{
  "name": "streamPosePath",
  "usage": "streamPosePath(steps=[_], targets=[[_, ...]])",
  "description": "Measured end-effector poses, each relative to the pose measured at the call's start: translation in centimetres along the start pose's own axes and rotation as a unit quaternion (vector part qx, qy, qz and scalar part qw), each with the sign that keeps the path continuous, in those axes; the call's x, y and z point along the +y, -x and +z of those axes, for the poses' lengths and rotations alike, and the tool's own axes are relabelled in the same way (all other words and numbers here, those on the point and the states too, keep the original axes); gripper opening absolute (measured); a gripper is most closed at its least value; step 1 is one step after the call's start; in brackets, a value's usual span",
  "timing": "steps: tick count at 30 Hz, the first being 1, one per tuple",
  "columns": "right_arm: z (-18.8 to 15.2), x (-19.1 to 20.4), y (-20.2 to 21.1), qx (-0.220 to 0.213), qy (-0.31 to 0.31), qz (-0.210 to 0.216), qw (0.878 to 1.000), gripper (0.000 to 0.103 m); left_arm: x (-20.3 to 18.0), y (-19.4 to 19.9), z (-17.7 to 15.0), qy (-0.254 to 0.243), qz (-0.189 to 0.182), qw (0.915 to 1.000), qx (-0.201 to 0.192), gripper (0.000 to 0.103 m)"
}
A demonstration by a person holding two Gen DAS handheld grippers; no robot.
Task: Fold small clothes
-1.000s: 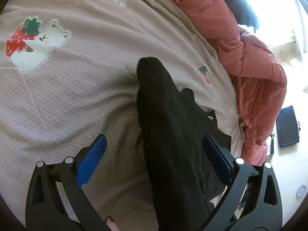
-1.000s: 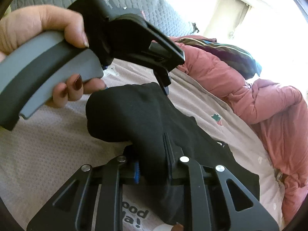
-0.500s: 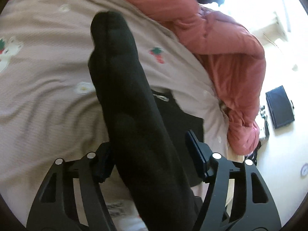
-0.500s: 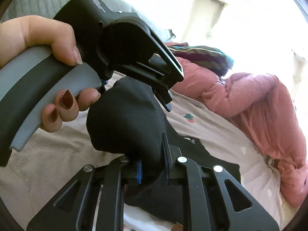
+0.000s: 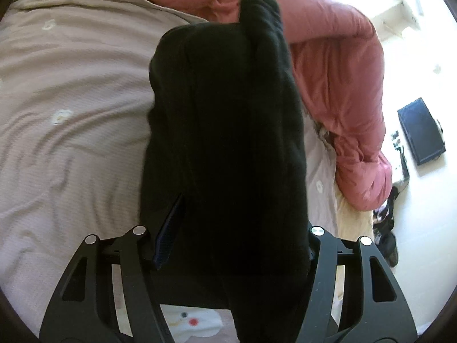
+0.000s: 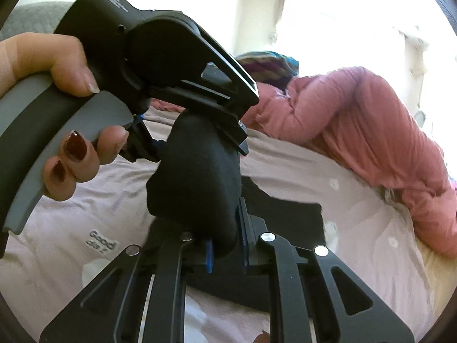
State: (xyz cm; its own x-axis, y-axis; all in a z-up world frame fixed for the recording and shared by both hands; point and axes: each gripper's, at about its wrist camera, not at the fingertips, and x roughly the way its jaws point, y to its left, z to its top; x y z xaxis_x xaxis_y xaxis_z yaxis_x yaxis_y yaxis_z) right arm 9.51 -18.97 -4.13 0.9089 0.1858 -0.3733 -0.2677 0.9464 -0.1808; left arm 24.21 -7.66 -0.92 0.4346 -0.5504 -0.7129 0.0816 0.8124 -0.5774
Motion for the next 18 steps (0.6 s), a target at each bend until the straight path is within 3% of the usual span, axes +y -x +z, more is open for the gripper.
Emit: streamPosePath(steps=[5, 8, 10, 13, 15, 18], targets=[[-1.5, -2.5, -0.1, 0.022, -0.030, -0.004, 0.999, 0.012, -2.3, -2.6, -1.2, -0.020, 0.021, 0.9995, 0.010, 0.055], [-2.5, -4.2, -0.9, 0.050, -0.065, 0.005, 0.997, 0.012, -3.2, -4.3, -2.0, -0.028, 0.027, 0.9991, 0.019, 0.065], [-3.8, -6.3, -2.0, 0.093, -0.123, 0.022, 0.988, 0.013, -3.3, -4.6, -2.9, -0.040, 0.016, 0.9988, 0.024, 0.074], [-6.0, -9.9, -3.5, 0.137, -0.213, 0.056, 0.966, 0.013, -3.1, -4.1, -4.1, -0.038, -0.015, 0.9991, 0.012, 0.074], [-7.0, -11.7, -3.9, 0.147, -0.269, 0.091, 0.947, 0.013, -2.5, -3.4, -4.7, -0.049, 0.007, 0.9987, -0.009, 0.074], [-7.5, -12.4, -3.4, 0.148, -0.289, 0.093, 0.941, 0.024, -1.7, -3.3, -5.4, -0.051, 0.043, 0.9975, -0.023, 0.074]])
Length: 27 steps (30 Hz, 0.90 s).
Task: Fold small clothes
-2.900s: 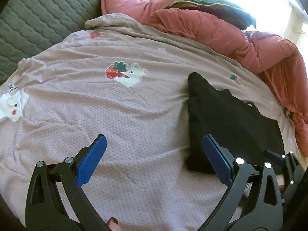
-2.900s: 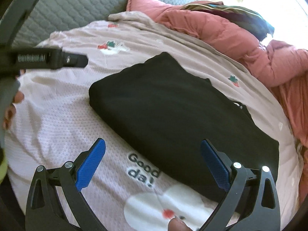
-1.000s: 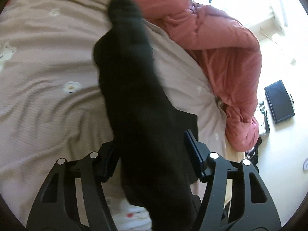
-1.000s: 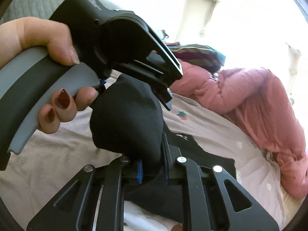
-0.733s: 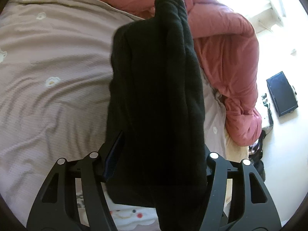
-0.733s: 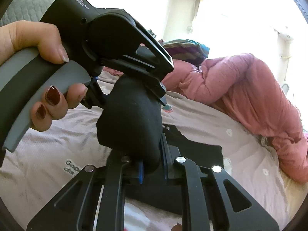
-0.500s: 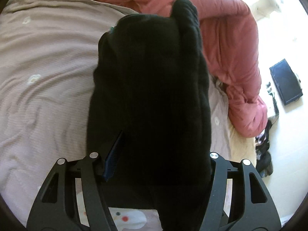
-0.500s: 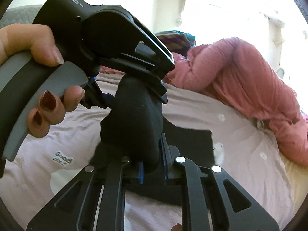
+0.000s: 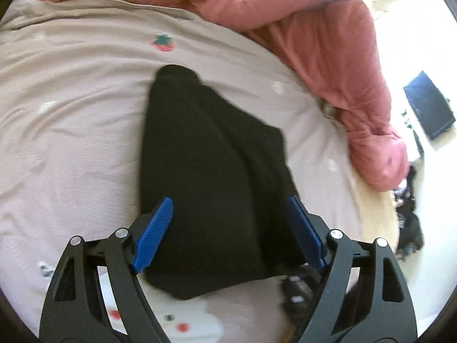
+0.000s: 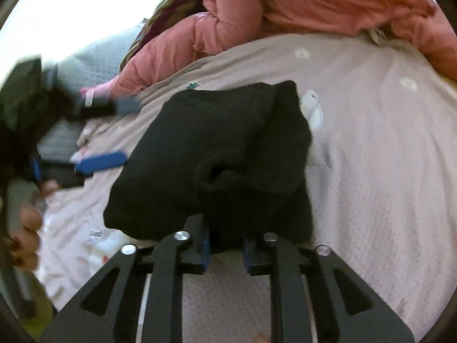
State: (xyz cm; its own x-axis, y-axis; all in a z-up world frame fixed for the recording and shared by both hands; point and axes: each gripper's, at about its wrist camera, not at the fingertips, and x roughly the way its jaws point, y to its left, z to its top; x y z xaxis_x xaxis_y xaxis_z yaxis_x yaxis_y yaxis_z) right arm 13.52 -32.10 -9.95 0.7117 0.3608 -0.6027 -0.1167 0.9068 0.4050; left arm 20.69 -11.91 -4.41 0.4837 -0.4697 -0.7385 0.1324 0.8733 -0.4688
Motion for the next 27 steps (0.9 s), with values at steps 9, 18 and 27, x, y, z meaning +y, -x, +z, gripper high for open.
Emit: streamPosePath(steps=[9, 18, 27], targets=[[0.4, -1.7, 4.7, -0.026, -0.012, 0.003, 1.000, 0.042, 1.8, 0.1, -2.1, -0.058, 0.083, 0.9948, -0.012, 0.074], [8.5, -4.1, 0.7, 0.020, -0.020, -0.005, 1.000, 0.054, 1.6, -0.2, -3.9, -0.089, 0.106, 0.9903, -0.012, 0.074], [13.8, -4.5, -7.2, 0.069, -0.018, -0.048, 0.996, 0.073, 1.5, 0.0, -4.2, -0.095, 0.108, 0.9895, -0.010, 0.074]])
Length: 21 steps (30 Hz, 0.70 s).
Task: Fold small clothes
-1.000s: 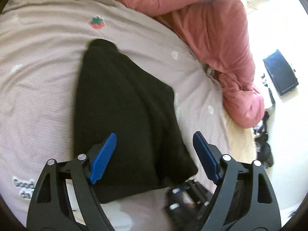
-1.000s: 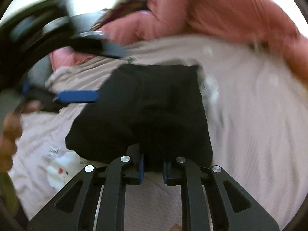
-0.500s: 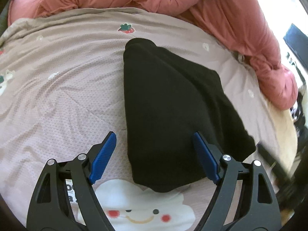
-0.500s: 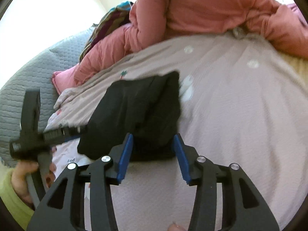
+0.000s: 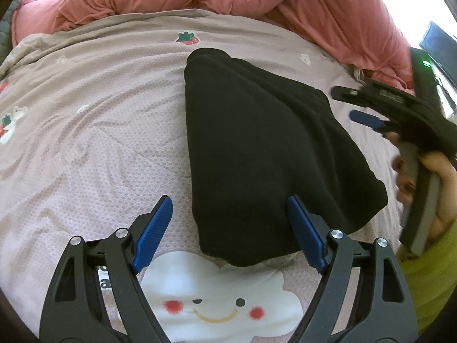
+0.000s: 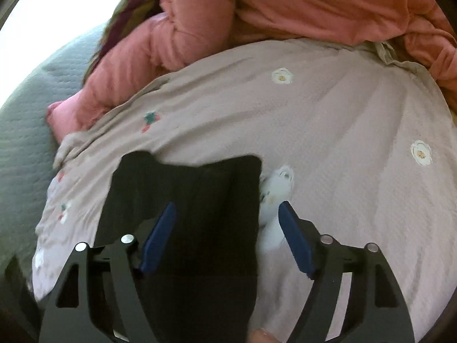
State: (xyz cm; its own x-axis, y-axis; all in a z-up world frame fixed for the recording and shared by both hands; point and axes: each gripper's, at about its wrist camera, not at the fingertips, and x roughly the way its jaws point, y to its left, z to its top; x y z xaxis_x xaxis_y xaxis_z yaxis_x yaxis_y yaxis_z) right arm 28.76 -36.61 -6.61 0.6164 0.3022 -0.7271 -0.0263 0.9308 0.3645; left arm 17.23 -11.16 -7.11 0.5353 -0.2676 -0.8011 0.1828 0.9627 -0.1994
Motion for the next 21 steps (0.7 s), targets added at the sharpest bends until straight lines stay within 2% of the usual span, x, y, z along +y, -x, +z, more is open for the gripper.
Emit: streamPosePath(steps=[3, 6, 8, 9, 12, 13, 17, 21], targets=[[0.4, 0.4, -1.7, 0.026, 0.006, -0.002, 1.000, 0.073, -0.1, 0.1, -0.1, -0.007, 0.002, 1.0000, -0.002, 0.074], [0.5, 0.7, -2.3, 0.028, 0.012, -0.017, 0.999, 0.073, -0.2, 0.1, 0.0, -0.011, 0.003, 0.9999, -0.003, 0.074], [0.4, 1.2, -2.1, 0.028, 0.022, -0.012, 0.999, 0.057, -0.2, 0.2, -0.1, -0.012, 0.003, 0.9999, -0.004, 0.074], [0.4, 1.5, -2.0, 0.027, 0.029, -0.014, 0.999, 0.044, -0.2, 0.3, -0.1, -0.014, 0.003, 0.9999, -0.005, 0.074], [0.2, 3.3, -1.6, 0.012, 0.080, -0.037, 0.996, 0.017, -0.3, 0.3, -0.1, -0.015, 0.004, 0.9999, -0.005, 0.074], [0.0, 3.9, -1.5, 0.007, 0.099, -0.044, 0.994, 0.013, -0.2, 0.3, -0.2, -0.013, 0.004, 0.9999, -0.005, 0.074], [-0.1, 5.3, -1.0, -0.003, 0.128, -0.026, 0.991, 0.010, 0.0, 0.5, -0.2, -0.011, 0.005, 0.9999, -0.007, 0.074], [0.2, 6.8, 1.3, -0.035, 0.140, 0.031, 0.989, 0.009, 0.0, 0.8, -0.4, -0.012, 0.011, 0.9998, -0.011, 0.074]])
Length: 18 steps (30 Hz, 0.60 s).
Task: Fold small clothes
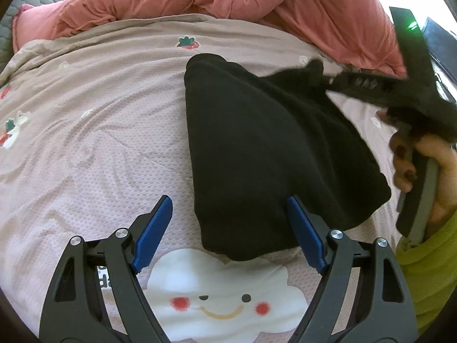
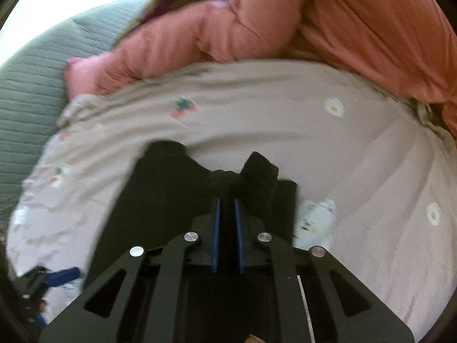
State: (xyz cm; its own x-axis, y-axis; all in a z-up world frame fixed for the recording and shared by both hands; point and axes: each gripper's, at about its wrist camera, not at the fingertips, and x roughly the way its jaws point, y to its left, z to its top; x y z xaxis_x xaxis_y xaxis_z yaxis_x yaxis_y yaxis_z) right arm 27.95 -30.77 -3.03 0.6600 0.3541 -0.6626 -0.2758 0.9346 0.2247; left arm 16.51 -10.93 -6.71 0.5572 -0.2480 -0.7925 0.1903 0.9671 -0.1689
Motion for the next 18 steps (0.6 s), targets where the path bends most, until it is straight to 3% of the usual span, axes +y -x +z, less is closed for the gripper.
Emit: streamPosePath(steps=[3, 6, 13, 18], targets=[[0.9, 0.0, 1.4, -0.031, 0.003, 0.023, 0.999, 0.008, 0.0, 0.0, 0.0, 0.002, 0.002, 1.0000, -0.001, 0.074], [1.2, -0.8, 1.4, -0.033, -0.004, 0.019, 0.999, 0.008, -0.1, -0.2, 0.1, 0.004, 0.002, 1.0000, -0.001, 0.074], [-1.2, -5.0, -1.6, 0.018, -0.053, -0.039, 0.998, 0.007, 0.3, -0.7, -0.1, 0.008, -0.004, 0.9999, 0.006, 0.078], [-2.9, -6.0, -2.4, 0.034, -0.062, -0.053, 0.996, 0.007, 0.4, -1.1, -0.1, 0.007, -0.005, 0.9999, 0.009, 0.081]])
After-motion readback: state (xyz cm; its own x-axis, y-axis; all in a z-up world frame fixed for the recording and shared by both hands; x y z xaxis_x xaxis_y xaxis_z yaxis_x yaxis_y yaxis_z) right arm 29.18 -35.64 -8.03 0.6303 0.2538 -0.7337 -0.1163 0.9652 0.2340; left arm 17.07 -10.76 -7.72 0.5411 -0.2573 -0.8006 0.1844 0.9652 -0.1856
